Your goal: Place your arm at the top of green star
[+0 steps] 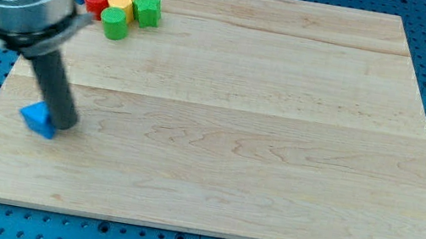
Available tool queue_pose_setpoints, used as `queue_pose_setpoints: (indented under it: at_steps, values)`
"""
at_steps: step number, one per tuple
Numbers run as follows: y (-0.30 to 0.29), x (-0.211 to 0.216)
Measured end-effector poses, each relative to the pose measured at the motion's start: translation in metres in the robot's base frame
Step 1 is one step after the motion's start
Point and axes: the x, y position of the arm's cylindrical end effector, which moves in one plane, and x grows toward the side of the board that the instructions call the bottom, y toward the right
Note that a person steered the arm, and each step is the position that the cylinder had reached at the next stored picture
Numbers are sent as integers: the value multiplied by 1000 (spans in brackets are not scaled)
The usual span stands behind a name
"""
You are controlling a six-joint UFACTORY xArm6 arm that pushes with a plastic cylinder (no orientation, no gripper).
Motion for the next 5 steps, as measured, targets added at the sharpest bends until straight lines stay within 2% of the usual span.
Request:
queue_pose_setpoints:
  at_steps: [1,2,3,4,5]
  values:
    - [15,-6]
    - [88,-60]
    - [174,-132]
    - [187,-201]
    - [165,-246]
